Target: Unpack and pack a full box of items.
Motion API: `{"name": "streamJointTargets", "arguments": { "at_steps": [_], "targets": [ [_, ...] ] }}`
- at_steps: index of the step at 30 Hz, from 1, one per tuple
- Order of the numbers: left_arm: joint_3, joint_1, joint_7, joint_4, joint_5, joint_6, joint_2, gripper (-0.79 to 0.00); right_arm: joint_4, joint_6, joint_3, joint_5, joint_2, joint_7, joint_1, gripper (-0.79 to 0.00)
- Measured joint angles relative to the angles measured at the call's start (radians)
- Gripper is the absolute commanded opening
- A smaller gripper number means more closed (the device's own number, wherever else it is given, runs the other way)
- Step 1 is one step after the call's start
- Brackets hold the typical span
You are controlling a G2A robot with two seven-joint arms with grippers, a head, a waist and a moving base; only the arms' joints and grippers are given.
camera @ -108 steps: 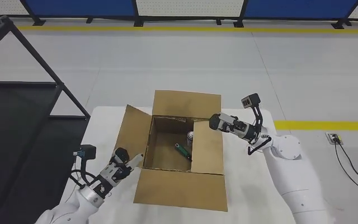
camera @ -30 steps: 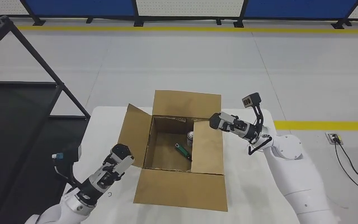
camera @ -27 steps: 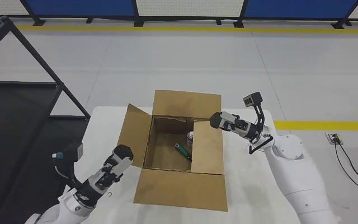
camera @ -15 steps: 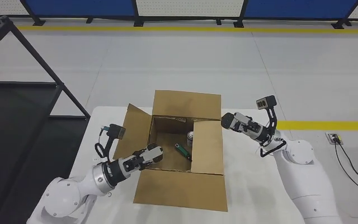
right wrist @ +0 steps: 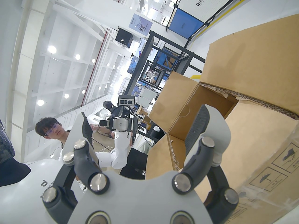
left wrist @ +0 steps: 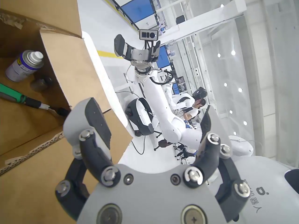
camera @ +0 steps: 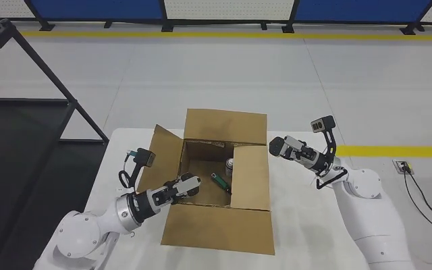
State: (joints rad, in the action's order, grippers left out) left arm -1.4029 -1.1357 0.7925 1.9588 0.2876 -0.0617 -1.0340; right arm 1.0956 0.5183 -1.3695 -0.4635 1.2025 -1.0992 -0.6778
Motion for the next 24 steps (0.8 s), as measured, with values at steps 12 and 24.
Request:
{"name": "streamJointTargets", "arguments": {
  "at_steps": [12, 24],
  "targets": [
    [0.165, 0.141, -0.007, -0.137, -0.056, 0.104, -0.022, 0.0, 0.018, -0.029, -0.022, -0.002, -0.013, -0.027, 0.012, 0.0],
    [0.396, 0.333, -0.064, -0.301, -0.158, 0.227, -0.072, 0.0, -0.051, -0.019, -0.117, -0.032, -0.053, -0.146, 0.017, 0.0]
  ]
}}
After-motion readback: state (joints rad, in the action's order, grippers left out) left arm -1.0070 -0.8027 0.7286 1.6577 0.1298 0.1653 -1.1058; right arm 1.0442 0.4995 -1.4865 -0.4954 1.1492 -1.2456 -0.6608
